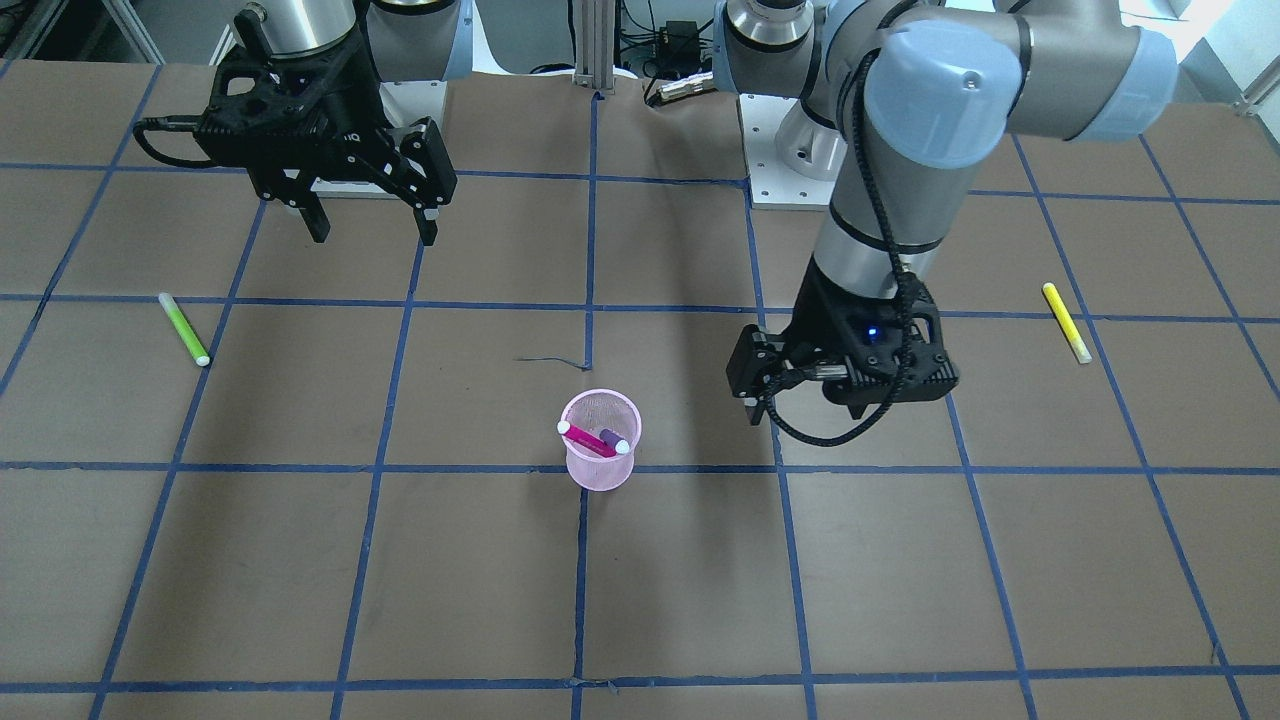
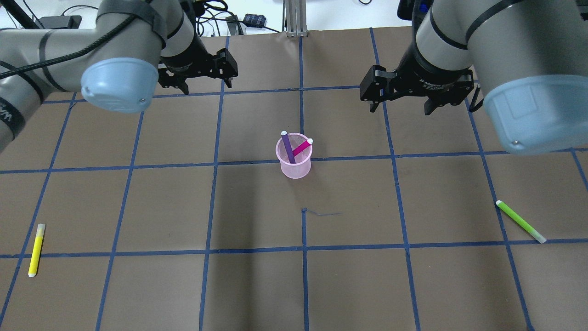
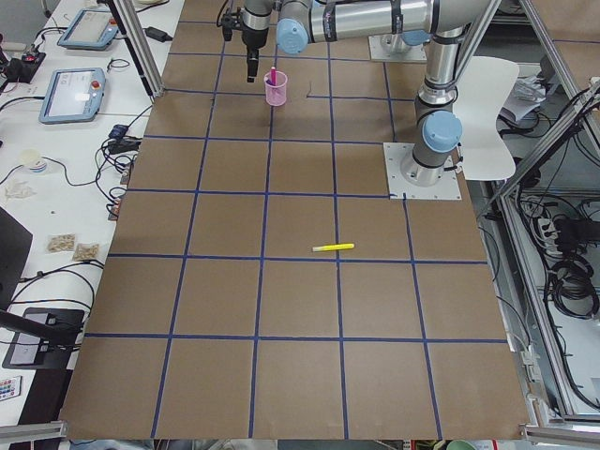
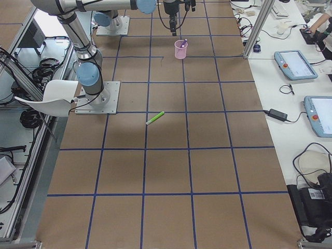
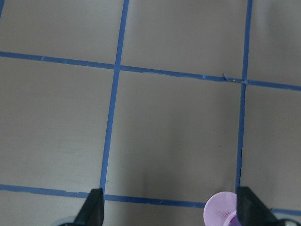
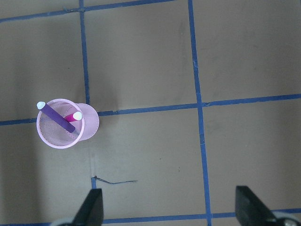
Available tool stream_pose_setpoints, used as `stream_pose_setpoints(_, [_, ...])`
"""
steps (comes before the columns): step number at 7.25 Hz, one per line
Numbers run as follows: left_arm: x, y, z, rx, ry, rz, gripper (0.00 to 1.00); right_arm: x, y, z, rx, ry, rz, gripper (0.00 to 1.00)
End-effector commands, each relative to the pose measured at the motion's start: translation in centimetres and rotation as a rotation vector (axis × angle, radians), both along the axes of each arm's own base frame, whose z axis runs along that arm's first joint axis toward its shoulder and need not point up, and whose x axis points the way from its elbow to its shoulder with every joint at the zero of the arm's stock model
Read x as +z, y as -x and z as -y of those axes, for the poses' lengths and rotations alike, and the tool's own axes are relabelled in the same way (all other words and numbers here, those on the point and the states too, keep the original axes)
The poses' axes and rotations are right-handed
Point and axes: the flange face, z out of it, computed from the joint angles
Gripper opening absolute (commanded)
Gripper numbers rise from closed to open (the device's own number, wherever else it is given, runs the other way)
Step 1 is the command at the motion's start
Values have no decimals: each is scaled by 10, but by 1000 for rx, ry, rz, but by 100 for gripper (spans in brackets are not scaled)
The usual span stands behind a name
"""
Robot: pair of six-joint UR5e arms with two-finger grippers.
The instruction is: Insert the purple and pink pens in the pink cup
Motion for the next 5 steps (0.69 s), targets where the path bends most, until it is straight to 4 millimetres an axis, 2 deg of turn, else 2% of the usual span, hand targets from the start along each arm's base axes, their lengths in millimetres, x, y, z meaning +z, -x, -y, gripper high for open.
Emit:
stream_pose_setpoints(1, [21,-60,-20,-92,-96,26,100,1,0,-1,-1,0,2,100])
stream_pose_setpoints(2, [33,-66,-34,-98,-120,23,100,0,0,-1,-1,-1,2,100])
stream_pose_setpoints(5, [43,-64,-55,-103,-138,17,100,1,0,-1,-1,0,2,100])
